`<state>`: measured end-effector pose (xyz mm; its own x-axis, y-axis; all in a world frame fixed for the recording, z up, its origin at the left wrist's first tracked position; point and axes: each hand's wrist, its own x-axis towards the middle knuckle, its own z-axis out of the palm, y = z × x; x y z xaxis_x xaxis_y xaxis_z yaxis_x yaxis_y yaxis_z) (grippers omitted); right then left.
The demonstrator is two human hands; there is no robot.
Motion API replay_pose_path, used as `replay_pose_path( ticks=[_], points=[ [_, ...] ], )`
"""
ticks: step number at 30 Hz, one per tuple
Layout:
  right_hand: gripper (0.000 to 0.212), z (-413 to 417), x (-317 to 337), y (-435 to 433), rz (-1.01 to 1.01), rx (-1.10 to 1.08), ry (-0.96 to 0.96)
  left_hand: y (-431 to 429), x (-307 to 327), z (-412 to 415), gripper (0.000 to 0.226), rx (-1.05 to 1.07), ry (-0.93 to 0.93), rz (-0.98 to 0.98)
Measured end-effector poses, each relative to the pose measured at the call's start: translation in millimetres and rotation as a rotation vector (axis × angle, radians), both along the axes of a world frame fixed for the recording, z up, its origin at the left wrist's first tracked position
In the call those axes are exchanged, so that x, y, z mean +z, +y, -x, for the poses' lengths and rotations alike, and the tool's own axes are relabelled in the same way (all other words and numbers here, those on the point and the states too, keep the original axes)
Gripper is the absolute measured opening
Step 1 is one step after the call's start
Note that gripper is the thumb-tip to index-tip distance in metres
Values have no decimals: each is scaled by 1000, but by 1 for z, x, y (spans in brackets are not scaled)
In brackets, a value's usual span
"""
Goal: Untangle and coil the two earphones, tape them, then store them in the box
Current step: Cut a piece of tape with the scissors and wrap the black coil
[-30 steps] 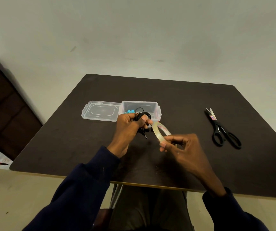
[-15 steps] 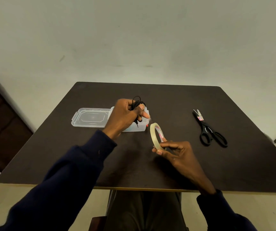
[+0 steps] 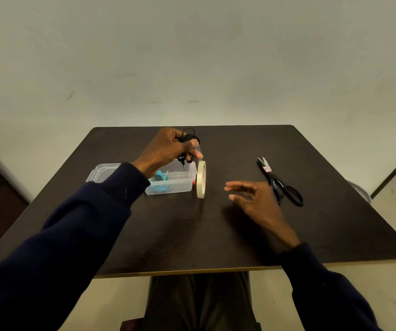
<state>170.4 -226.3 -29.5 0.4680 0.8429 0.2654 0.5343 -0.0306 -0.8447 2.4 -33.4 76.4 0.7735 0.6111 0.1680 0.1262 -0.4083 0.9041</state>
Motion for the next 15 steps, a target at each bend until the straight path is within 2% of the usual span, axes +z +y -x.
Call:
replay_pose_path(
  ticks=[3, 5, 6, 8, 10, 11, 13, 15],
  points=[
    [33, -25, -2, 0, 73, -179, -175, 3, 1, -2, 17, -1, 2, 13],
    [35, -43, 0, -3, 122, -326, -362, 3, 0, -3, 19, -11, 9, 27],
    [38, -53, 2, -5, 182, -387, -452, 3, -1, -4, 19, -16, 13, 28],
    [49, -74, 2, -6, 439, -474, -591, 3, -3, -5, 21, -22, 21, 24],
    [64, -91, 1, -6, 719, -492, -601, 6, -4, -6, 22, -21, 33, 23],
    [71, -96, 1, -5, 791, -474, -563, 7, -4, -6, 21, -20, 40, 26],
    [75, -100, 6, -2, 817, -441, -501, 9, -4, -6, 18, -19, 48, 37],
    [68, -99, 13, 3, 822, -412, -472, 10, -5, -5, 16, -13, 47, 35]
  ],
)
